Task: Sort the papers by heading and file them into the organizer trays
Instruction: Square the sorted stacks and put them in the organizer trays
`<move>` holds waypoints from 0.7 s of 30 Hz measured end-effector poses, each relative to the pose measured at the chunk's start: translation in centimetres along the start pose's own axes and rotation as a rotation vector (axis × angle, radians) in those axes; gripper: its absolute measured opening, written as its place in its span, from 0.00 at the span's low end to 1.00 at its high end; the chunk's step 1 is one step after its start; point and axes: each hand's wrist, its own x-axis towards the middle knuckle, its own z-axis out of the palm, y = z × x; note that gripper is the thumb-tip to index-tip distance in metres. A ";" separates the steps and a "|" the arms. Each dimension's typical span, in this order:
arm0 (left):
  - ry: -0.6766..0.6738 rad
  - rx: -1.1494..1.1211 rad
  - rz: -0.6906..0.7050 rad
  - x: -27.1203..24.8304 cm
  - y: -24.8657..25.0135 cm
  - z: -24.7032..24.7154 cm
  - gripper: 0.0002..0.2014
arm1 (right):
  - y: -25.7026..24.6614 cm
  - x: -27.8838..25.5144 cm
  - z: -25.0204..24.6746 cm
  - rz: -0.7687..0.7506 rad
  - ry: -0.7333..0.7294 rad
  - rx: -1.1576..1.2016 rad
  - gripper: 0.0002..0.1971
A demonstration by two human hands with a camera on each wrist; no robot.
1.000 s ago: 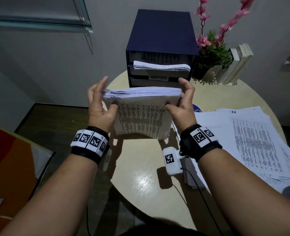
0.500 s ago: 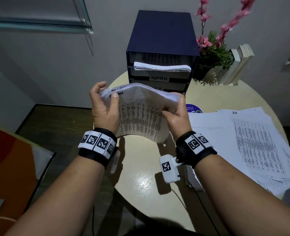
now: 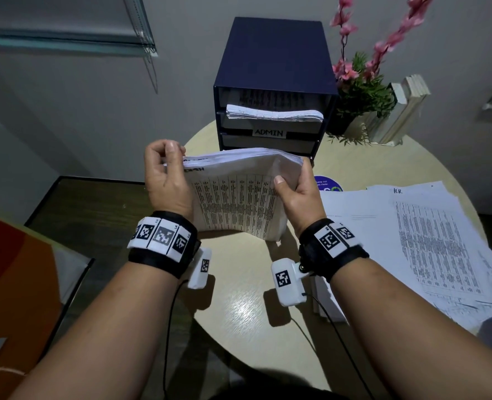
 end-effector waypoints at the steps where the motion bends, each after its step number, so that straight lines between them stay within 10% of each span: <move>1: -0.036 0.024 0.053 -0.2 -0.1 -0.3 0.05 | 0.0 0.0 0.0 -0.002 0.003 -0.001 0.17; 6: -0.160 0.289 0.309 -1.4 -1.6 -2.3 0.22 | -0.1 0.1 0.0 0.008 0.002 -0.020 0.17; 12: -0.092 0.349 0.370 -0.7 -3.0 -3.0 0.09 | -0.3 0.2 0.2 -0.003 -0.014 0.007 0.19; 21: -0.195 0.070 -0.194 -0.6 -1.6 -2.6 0.33 | 0.1 0.5 0.2 0.030 0.014 0.084 0.20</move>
